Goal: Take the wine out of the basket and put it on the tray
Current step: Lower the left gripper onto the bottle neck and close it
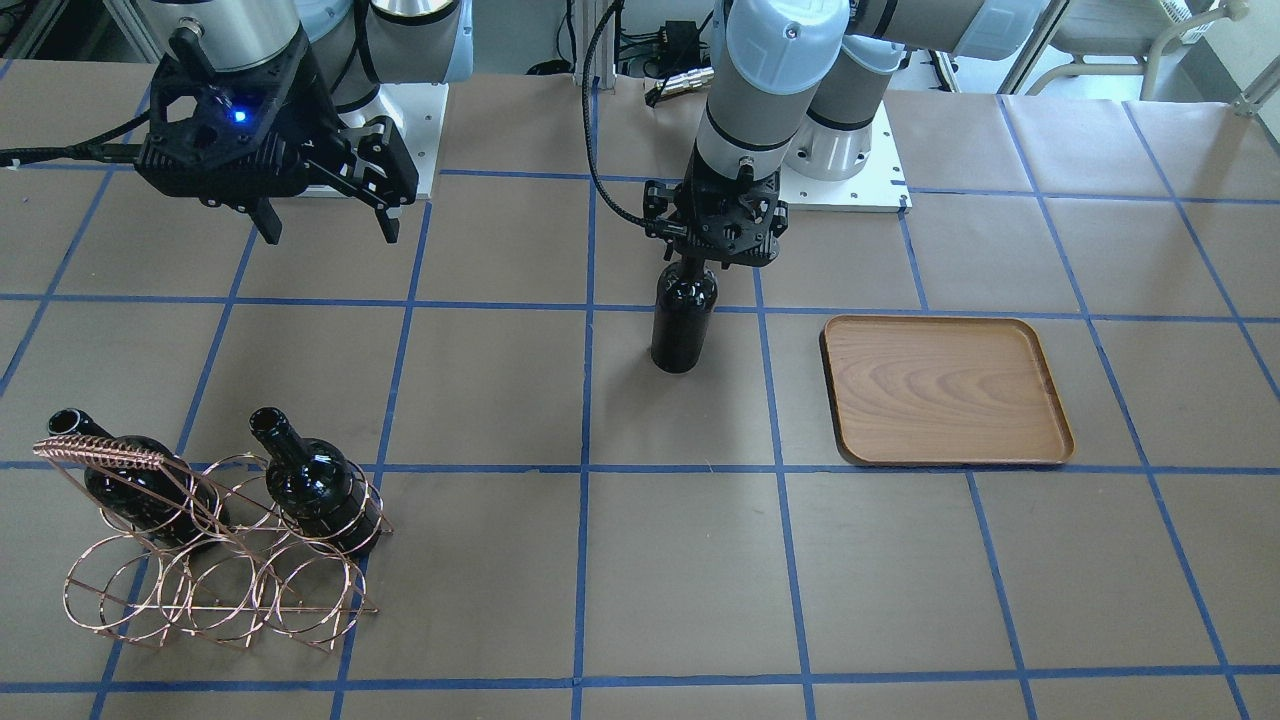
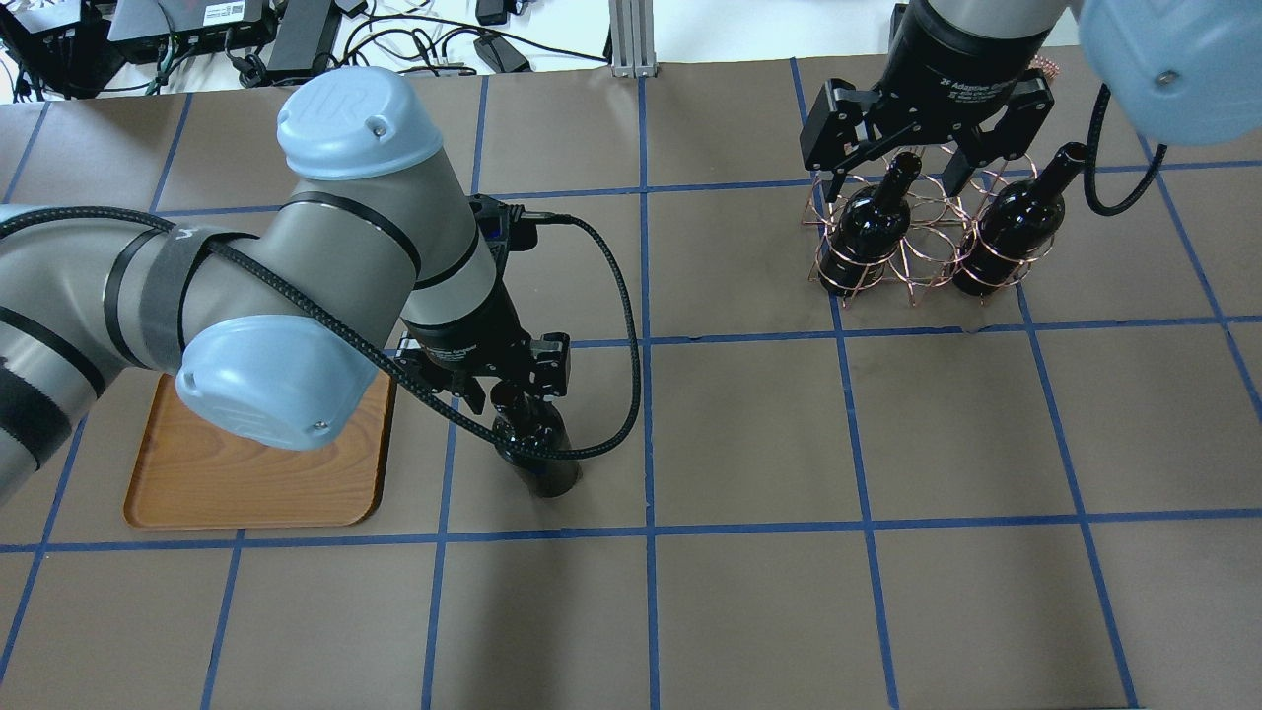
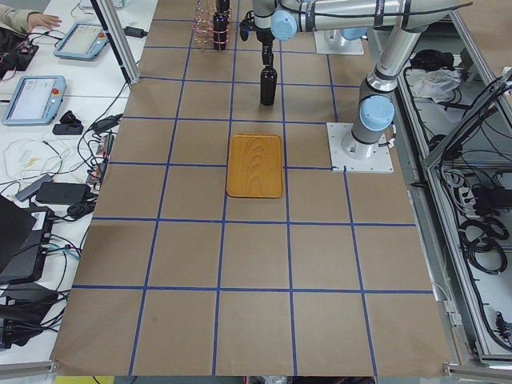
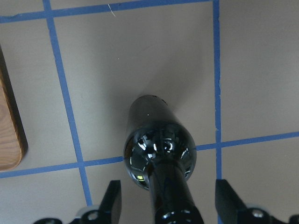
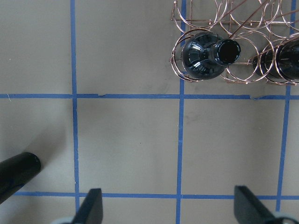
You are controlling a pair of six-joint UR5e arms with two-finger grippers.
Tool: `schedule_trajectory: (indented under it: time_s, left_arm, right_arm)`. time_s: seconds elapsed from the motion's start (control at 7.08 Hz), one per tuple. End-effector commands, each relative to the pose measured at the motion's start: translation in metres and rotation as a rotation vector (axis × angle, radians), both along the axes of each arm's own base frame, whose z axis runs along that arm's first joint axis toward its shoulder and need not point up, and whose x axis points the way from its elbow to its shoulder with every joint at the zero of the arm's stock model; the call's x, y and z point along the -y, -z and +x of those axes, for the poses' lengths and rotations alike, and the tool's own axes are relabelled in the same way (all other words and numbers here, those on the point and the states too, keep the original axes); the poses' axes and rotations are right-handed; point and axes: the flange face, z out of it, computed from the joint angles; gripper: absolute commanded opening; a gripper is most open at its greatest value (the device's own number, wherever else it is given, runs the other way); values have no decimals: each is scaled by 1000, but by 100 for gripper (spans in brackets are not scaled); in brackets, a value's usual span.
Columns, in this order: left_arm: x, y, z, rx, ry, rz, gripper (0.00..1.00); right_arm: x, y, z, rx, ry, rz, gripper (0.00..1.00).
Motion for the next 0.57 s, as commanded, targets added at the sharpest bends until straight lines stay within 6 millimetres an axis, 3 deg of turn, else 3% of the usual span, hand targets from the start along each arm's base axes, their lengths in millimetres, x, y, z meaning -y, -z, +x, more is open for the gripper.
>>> schedule_trajectory:
  time_s: [0.0, 0.28, 0.42]
  left_arm:
    - [1, 0, -1, -2, 7, 0, 10]
    - [2, -1, -2, -10, 15, 0, 0]
    - [3, -1, -1, -5, 18, 3, 0]
  right_arm:
    - [1, 0, -1, -3, 1, -2, 100]
    - [1, 1, -2, -3, 3, 1, 100]
    - [1, 0, -2, -3, 6, 1, 100]
